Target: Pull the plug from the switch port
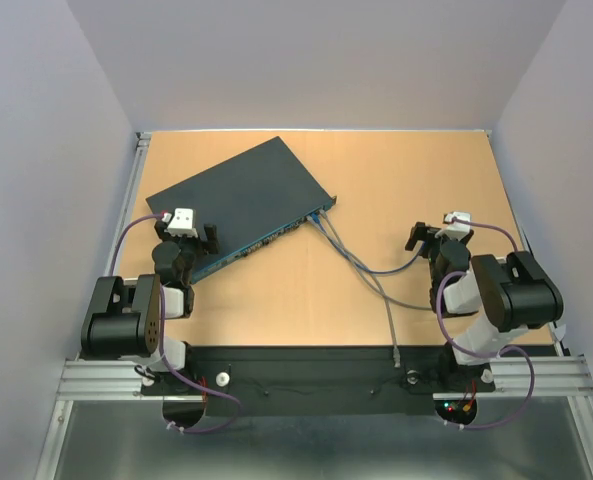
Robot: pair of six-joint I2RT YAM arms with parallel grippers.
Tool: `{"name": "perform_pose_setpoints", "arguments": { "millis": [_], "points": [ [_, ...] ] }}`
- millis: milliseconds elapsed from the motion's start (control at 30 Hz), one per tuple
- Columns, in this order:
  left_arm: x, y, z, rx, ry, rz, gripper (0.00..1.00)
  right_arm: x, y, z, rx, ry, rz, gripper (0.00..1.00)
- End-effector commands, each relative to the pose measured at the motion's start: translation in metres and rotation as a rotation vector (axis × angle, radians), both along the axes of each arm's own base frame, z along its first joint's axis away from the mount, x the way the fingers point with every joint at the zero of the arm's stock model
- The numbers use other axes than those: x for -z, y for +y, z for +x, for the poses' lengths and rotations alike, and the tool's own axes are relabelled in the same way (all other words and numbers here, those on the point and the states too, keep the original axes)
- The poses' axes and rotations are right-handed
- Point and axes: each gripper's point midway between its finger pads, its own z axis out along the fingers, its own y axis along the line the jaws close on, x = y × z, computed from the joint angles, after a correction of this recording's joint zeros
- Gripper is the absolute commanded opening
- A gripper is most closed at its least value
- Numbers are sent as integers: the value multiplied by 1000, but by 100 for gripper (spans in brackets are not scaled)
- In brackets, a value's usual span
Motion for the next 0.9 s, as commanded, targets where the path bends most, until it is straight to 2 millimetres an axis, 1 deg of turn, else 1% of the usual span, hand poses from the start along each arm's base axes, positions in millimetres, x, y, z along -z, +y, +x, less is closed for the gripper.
{"name": "perform_pose_setpoints", "arguments": {
  "millis": [0, 33, 67, 100, 133, 167, 200, 233, 267, 300, 333, 367, 400, 433, 467, 500, 533, 567, 600, 633, 667, 700, 733, 767, 800, 833, 867],
  "points": [
    [-86, -1, 12, 9, -331, 26, 99, -49, 0, 9, -6, -138, -6, 100],
    [-86, -2, 11, 15, -334, 27, 99, -42, 3, 8, -28, -83, -13, 100],
    [-86, -1, 12, 7, -334, 26, 99, -71, 7, 14, -46, -136, -13, 100],
    [-87, -2, 13, 12, -334, 28, 99, -69, 9, 11, -59, -118, -9, 100],
    [-86, -2, 13, 15, -330, 28, 99, -79, 12, 15, -66, -125, 24, 100],
    [-90, -1, 15, 12, -336, 26, 99, -92, 17, 16, -84, -154, 61, 100],
    [-104, 1, 19, 5, -341, 17, 99, -104, 34, 16, -174, -173, 99, 100],
    [-110, 4, 27, -8, -303, 1, 99, -133, 43, 19, -218, -229, 114, 100],
    [-116, 5, 38, -4, -253, 5, 93, -130, 54, 20, -271, -177, 148, 100],
    [-133, 4, 54, 7, -179, 7, 89, -136, 70, 21, -339, -159, 231, 100],
    [-141, -1, 57, 40, -158, 8, 86, -139, 80, 23, -384, -136, 271, 100],
    [-152, -6, 61, 73, -139, 23, 84, -145, 91, 30, -435, -102, 312, 98],
    [-160, -12, 59, 110, -139, 34, 83, -144, 104, 31, -485, -67, 403, 95],
    [-164, -25, 58, 185, -128, 37, 83, -146, 125, 26, -597, -32, 462, 91],
    [-171, -32, 60, 214, -86, 37, 83, -139, 136, 33, -641, 19, 521, 89],
    [-172, -38, 61, 235, -54, 38, 83, -139, 145, 35, -668, 57, 615, 87],
    [-164, -58, 64, 286, -5, 38, 83, -135, 156, 32, -729, 103, 663, 86],
    [-151, -65, 63, 297, 74, 48, 83, -121, 161, 42, -734, 148, 710, 83],
    [-148, -75, 65, 311, 99, 54, 83, -117, 167, 44, -750, 165, 742, 80],
    [-146, -83, 74, 317, 121, 68, 83, -112, 175, 44, -774, 199, 787, 80],
    [-145, -100, 77, 332, 147, 115, 80, -100, 179, 50, -772, 228, 808, 78],
    [-126, -109, 83, 337, 200, 138, 78, -98, 182, 57, -775, 236, 819, 78],
    [-119, -114, 87, 335, 222, 157, 75, -94, 187, 60, -778, 249, 828, 78],
    [-111, -125, 88, 341, 250, 173, 72, -89, 190, 64, -778, 266, 840, 77],
    [-116, -130, 96, 342, 241, 176, 71, -70, 195, 67, -773, 314, 866, 76],
    [-102, -136, 102, 351, 275, 172, 68, -72, 204, 71, -802, 315, 862, 75],
    [-100, -142, 104, 364, 277, 175, 68, -66, 210, 72, -811, 333, 866, 75]
  ]
}}
